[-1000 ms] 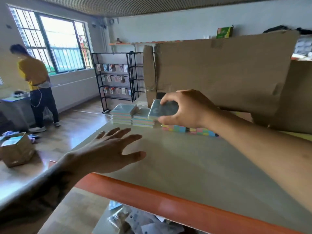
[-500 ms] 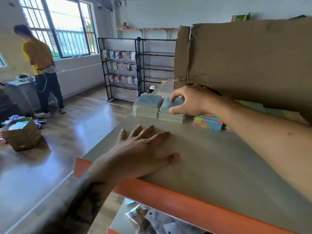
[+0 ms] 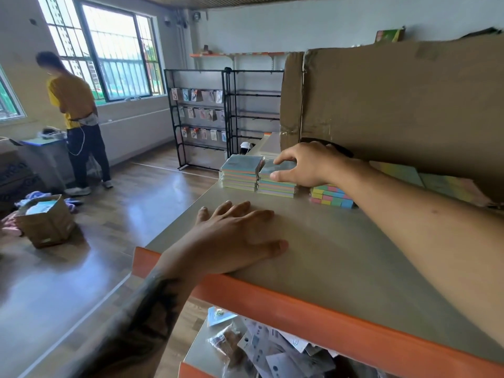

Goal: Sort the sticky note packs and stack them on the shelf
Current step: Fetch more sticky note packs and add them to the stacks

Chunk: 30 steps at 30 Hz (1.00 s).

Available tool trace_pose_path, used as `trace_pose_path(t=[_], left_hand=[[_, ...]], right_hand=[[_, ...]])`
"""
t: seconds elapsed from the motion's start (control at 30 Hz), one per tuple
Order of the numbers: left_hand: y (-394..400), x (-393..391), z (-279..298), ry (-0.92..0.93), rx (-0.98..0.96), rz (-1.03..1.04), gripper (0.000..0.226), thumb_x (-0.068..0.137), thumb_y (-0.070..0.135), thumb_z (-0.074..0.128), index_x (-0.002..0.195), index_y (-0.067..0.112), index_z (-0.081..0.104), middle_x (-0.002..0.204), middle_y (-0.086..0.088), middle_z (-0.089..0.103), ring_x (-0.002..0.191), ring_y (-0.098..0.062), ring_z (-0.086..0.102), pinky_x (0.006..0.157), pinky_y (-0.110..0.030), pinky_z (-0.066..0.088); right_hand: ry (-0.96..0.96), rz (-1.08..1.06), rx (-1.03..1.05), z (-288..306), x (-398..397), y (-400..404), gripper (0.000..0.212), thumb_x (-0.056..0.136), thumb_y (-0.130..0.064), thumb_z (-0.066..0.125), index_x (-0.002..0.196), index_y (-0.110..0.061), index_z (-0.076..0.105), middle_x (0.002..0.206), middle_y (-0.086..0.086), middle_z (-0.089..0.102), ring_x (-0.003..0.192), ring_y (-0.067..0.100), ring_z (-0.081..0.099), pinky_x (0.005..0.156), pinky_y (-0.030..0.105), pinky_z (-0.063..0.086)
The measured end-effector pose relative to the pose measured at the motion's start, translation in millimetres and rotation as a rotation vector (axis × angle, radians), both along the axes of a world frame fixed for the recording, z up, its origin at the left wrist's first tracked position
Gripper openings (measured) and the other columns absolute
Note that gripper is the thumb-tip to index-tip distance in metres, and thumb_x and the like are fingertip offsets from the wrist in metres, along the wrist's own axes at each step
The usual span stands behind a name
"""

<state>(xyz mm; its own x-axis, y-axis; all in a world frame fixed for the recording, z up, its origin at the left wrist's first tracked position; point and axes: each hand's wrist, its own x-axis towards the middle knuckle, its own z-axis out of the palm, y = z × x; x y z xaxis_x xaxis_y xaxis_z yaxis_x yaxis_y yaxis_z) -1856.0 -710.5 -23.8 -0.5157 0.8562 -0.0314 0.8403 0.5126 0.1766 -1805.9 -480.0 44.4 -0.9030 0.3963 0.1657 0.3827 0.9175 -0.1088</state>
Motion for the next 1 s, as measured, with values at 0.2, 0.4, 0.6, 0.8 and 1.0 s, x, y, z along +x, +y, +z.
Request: trace_pose_path(t=[0.2, 0.4, 0.6, 0.8, 1.0], left_hand=[[-5.1, 6.9, 6.2, 0.046, 0.073, -0.029, 0.084, 0.076, 0.095, 0.035, 0.148, 0.053, 0.035, 0.159, 0.023, 0.031, 0.149, -0.011, 0.025, 0.121, -0.045, 0.019], [12.3, 36.4, 7.3, 0.125, 0.154, -0.081, 0.084, 0.074, 0.096, 0.020, 0.141, 0.052, 0.047, 0.152, 0.022, 0.046, 0.140, -0.011, 0.041, 0.114, -0.043, 0.028], [62.0, 118.8, 11.3, 0.117, 0.155, -0.273, 0.085, 0.074, 0.095, 0.019, 0.142, 0.052, 0.046, 0.151, 0.026, 0.044, 0.136, -0.005, 0.044, 0.115, -0.037, 0.031], [110.3, 192.6, 12.5, 0.092, 0.156, -0.444, 0.069, 0.085, 0.087, 0.032, 0.142, 0.051, 0.045, 0.149, 0.026, 0.045, 0.132, -0.006, 0.046, 0.114, -0.039, 0.034], [131.6, 224.8, 8.3, 0.066, 0.206, -0.520, 0.062, 0.089, 0.081, 0.039, 0.142, 0.049, 0.045, 0.146, 0.025, 0.048, 0.128, -0.006, 0.048, 0.107, -0.033, 0.036]], right_hand=[[0.141, 0.112, 0.109, -2.8, 55.8, -3.4, 0.042, 0.090, -0.066, 0.057, 0.126, -0.046, 0.065, 0.129, -0.009, 0.062, 0.120, 0.020, 0.058, 0.102, 0.043, 0.045], [0.156, 0.142, 0.093, -13.2, 163.0, 3.6, 0.028, 0.091, -0.050, 0.067, 0.116, -0.039, 0.072, 0.126, -0.009, 0.065, 0.119, 0.016, 0.059, 0.102, 0.038, 0.044], [0.144, -0.004, -0.009, -20.2, 272.4, 24.0, 0.032, 0.085, -0.054, 0.062, 0.108, -0.035, 0.075, 0.115, -0.009, 0.068, 0.110, 0.013, 0.063, 0.102, 0.040, 0.047], [-0.086, -0.202, -0.095, -21.4, 359.4, 51.7, 0.057, 0.078, -0.065, 0.071, 0.130, -0.042, 0.061, 0.129, -0.018, 0.057, 0.120, 0.007, 0.055, 0.108, 0.034, 0.043], [-0.075, -0.187, -0.346, -33.5, 390.9, 59.9, 0.068, 0.077, -0.055, 0.085, 0.137, -0.045, 0.055, 0.129, -0.032, 0.056, 0.119, -0.013, 0.052, 0.105, 0.023, 0.041]])
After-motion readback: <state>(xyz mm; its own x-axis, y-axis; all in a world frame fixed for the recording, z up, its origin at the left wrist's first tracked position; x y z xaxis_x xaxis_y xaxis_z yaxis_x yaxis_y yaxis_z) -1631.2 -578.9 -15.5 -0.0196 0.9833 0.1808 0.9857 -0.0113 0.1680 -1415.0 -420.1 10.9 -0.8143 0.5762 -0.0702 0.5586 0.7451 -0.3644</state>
